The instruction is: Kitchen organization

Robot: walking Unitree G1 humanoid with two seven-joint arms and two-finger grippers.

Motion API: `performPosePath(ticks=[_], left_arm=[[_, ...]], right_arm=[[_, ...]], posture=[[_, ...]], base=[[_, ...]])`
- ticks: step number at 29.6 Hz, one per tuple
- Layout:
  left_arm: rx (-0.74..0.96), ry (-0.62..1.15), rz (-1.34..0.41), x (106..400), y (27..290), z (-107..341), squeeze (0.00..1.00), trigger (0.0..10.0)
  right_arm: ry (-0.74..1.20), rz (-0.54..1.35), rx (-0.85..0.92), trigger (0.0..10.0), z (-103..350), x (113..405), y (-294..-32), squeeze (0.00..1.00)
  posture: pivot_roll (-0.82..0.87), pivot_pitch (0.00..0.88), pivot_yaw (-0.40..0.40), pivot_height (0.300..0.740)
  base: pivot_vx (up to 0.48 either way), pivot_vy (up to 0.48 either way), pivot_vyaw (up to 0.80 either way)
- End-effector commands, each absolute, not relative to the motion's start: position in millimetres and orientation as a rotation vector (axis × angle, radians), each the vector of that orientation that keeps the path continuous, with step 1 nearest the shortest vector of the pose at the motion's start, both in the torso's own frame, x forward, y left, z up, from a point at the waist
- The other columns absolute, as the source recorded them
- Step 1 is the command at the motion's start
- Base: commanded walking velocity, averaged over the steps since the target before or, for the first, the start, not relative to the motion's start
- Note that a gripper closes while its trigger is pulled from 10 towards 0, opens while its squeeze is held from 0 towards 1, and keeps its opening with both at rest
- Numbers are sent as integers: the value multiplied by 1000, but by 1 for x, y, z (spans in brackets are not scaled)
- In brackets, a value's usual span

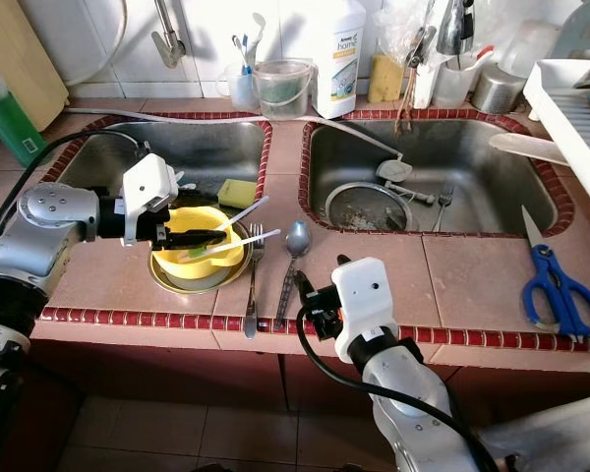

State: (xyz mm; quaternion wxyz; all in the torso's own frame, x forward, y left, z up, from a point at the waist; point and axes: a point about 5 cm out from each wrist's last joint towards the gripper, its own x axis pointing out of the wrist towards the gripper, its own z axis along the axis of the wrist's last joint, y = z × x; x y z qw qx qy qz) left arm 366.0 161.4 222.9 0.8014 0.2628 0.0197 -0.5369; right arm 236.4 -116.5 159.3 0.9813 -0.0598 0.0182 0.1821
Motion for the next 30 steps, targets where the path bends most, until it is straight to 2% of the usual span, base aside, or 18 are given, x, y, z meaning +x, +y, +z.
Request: performPosePath(ticks=[1, 12, 16, 30], left_arm=[[588, 46, -1149, 367, 160, 226, 0, 10000], [577, 37, -1162, 366, 156, 226, 0, 10000], [542, -2, -1196, 363, 145, 233, 0, 10000], [502, -18, -1240, 358, 130, 235, 0, 10000]], right_arm=[[28, 357, -113, 10000, 161, 234, -117, 0], [27, 350, -116, 10000, 160, 233, -117, 0], [29, 350, -116, 10000, 159, 233, -116, 0], [27, 349, -115, 10000, 159, 233, -115, 0]], posture=[[-117, 138, 92, 703], [-118, 139, 94, 703], [-115, 138, 93, 703], [-119, 137, 99, 703]], base=[[0, 0, 0], [0, 0, 0], [0, 0, 0], [0, 0, 0]])
